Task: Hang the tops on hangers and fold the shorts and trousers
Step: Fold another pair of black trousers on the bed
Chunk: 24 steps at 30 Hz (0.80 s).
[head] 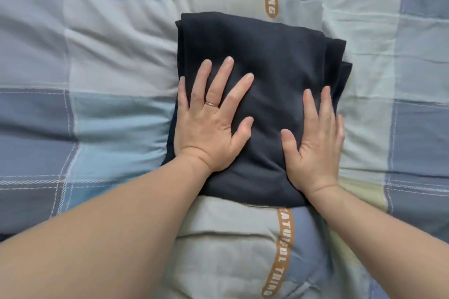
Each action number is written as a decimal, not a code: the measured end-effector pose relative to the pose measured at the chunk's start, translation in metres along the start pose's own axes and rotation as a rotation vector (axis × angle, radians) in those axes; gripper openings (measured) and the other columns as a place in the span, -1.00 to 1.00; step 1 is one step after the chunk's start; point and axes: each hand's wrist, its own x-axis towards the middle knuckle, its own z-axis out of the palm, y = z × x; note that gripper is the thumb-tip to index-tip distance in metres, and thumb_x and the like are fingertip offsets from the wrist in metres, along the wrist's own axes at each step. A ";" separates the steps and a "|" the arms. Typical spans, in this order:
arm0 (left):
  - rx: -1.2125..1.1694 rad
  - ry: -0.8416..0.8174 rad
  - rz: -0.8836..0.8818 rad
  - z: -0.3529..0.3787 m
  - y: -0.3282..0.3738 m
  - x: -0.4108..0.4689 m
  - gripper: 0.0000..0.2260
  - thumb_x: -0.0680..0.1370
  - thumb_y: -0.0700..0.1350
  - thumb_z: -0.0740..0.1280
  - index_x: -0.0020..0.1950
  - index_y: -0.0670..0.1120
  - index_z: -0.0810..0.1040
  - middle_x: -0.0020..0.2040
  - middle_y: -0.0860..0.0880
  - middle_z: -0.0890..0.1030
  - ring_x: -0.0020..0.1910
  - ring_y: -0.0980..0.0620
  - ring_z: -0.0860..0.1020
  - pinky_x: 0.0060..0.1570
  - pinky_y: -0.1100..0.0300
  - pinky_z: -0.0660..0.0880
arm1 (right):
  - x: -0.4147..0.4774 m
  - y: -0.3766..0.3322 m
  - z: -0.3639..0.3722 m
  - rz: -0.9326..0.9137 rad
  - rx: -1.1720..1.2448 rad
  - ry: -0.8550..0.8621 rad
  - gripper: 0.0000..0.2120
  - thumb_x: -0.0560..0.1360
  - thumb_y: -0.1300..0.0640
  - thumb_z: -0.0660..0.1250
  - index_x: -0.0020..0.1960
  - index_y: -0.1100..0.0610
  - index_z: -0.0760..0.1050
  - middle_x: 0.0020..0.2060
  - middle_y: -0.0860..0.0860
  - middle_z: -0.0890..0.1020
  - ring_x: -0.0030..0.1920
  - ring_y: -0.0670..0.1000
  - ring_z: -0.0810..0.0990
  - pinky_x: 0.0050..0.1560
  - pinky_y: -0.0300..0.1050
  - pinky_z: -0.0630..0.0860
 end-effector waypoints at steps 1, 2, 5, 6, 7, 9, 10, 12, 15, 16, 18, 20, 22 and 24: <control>0.005 0.001 -0.003 -0.001 0.000 0.003 -0.40 0.53 0.20 0.18 0.58 0.15 0.21 0.63 0.00 0.14 0.60 -0.13 0.01 0.52 -0.29 -0.04 | 0.000 0.000 0.001 0.000 0.017 0.012 -0.30 0.56 -0.23 0.06 0.62 0.06 0.09 0.61 0.18 0.08 0.59 0.17 0.13 0.54 0.22 0.01; 0.009 -0.006 -0.008 -0.003 0.000 0.004 -0.40 0.53 0.19 0.18 0.58 0.15 0.22 0.63 0.00 0.15 0.60 -0.13 0.02 0.52 -0.29 -0.03 | 0.001 -0.001 -0.001 0.010 0.032 0.017 -0.27 0.55 -0.24 0.07 0.62 0.09 0.10 0.61 0.18 0.08 0.59 0.16 0.13 0.54 0.20 0.01; -0.009 -0.013 -0.033 -0.012 0.004 0.004 -0.40 0.55 0.19 0.17 0.59 0.12 0.21 0.63 -0.01 0.13 0.60 -0.12 0.02 0.52 -0.27 -0.01 | 0.003 -0.011 -0.010 0.106 0.105 0.022 -0.12 0.46 -0.31 0.12 0.62 0.15 0.05 0.62 0.10 0.07 0.60 0.05 0.11 0.51 0.09 0.04; -0.028 -0.003 -0.072 -0.015 0.005 0.003 -0.38 0.55 0.20 0.16 0.61 0.09 0.18 0.64 -0.01 0.11 0.61 -0.12 0.02 0.53 -0.25 0.00 | 0.003 -0.014 -0.015 0.165 0.162 0.020 -0.06 0.42 -0.34 0.15 0.63 0.15 0.02 0.62 0.07 0.08 0.60 0.02 0.09 0.51 0.04 0.05; -0.055 0.018 -0.149 -0.018 0.006 0.002 -0.35 0.56 0.23 0.16 0.62 0.06 0.15 0.64 -0.02 0.09 0.61 -0.12 0.03 0.53 -0.21 0.01 | 0.004 -0.017 -0.019 0.232 0.251 0.022 0.00 0.39 -0.37 0.22 0.63 0.15 0.01 0.62 0.06 0.11 0.60 0.00 0.10 0.52 0.01 0.05; -0.157 0.079 -0.405 -0.027 0.010 0.001 -0.24 0.53 0.32 0.16 0.63 -0.02 0.09 0.64 -0.05 0.07 0.59 -0.11 0.12 0.49 -0.12 0.12 | 0.003 -0.020 -0.029 0.366 0.470 0.025 0.03 0.33 -0.35 0.38 0.61 0.11 0.10 0.54 0.04 0.26 0.53 -0.01 0.22 0.52 -0.05 0.19; -0.213 0.095 -0.538 -0.032 0.013 0.001 -0.17 0.50 0.37 0.18 0.64 -0.03 0.06 0.63 -0.07 0.10 0.56 -0.10 0.19 0.45 -0.10 0.19 | 0.003 -0.021 -0.035 0.433 0.556 0.004 -0.01 0.30 -0.35 0.42 0.56 0.08 0.19 0.46 -0.01 0.36 0.45 -0.06 0.34 0.43 -0.13 0.31; -0.296 0.053 -0.715 -0.039 0.018 -0.003 -0.11 0.45 0.43 0.24 0.62 -0.01 0.07 0.56 -0.08 0.26 0.47 -0.13 0.34 0.35 -0.07 0.29 | 0.003 -0.024 -0.048 0.568 0.694 -0.098 -0.13 0.22 -0.38 0.46 0.41 -0.01 0.35 0.25 -0.13 0.52 0.19 -0.23 0.54 0.09 -0.35 0.46; -0.450 -0.114 -0.871 -0.055 0.020 -0.009 -0.17 0.33 0.50 0.31 0.43 0.04 0.27 0.30 0.04 0.53 0.28 -0.14 0.50 0.11 -0.01 0.41 | 0.008 -0.025 -0.068 0.768 0.854 -0.271 -0.21 0.20 -0.35 0.56 0.29 -0.04 0.39 0.08 -0.18 0.61 -0.04 -0.22 0.62 -0.18 -0.27 0.51; -0.488 -0.185 -0.903 -0.062 0.019 -0.011 -0.22 0.30 0.51 0.33 0.32 0.05 0.32 0.18 0.10 0.56 0.23 -0.13 0.53 0.02 0.03 0.40 | 0.009 -0.026 -0.076 0.824 0.906 -0.354 -0.18 0.17 -0.35 0.58 0.29 -0.02 0.43 0.06 -0.16 0.65 -0.03 -0.15 0.66 -0.14 -0.20 0.55; -0.540 -0.319 -0.918 -0.076 0.017 -0.017 -0.29 0.27 0.50 0.37 0.21 0.07 0.36 0.08 0.15 0.55 0.20 -0.08 0.54 -0.03 0.08 0.36 | 0.003 -0.026 -0.091 0.912 1.016 -0.558 -0.17 0.14 -0.32 0.62 0.30 0.02 0.53 0.06 -0.06 0.72 0.02 0.01 0.72 -0.03 -0.07 0.62; -0.576 -0.433 -0.910 -0.090 0.018 -0.030 -0.26 0.25 0.49 0.39 0.27 0.09 0.41 0.17 0.16 0.58 0.22 -0.05 0.54 0.06 0.08 0.42 | -0.016 -0.025 -0.106 0.987 1.097 -0.723 -0.32 0.17 -0.24 0.63 0.19 0.05 0.66 0.06 0.04 0.73 0.01 0.08 0.73 -0.11 -0.04 0.66; -0.623 -0.529 -0.891 -0.104 0.024 -0.053 -0.21 0.22 0.48 0.40 0.34 0.11 0.43 0.24 0.15 0.58 0.25 -0.02 0.55 0.24 0.03 0.46 | -0.045 -0.022 -0.120 1.067 1.116 -0.821 -0.45 0.16 -0.20 0.63 0.05 0.09 0.74 0.07 0.09 0.73 0.00 0.11 0.74 -0.18 0.00 0.67; -0.674 -0.601 -0.909 -0.120 0.035 -0.087 -0.16 0.18 0.47 0.41 0.37 0.10 0.44 0.27 0.14 0.58 0.27 -0.01 0.55 0.31 -0.01 0.45 | -0.081 -0.020 -0.134 1.154 1.096 -0.839 -0.43 0.17 -0.19 0.62 0.08 0.11 0.73 0.09 0.11 0.72 0.04 0.14 0.73 -0.04 0.04 0.66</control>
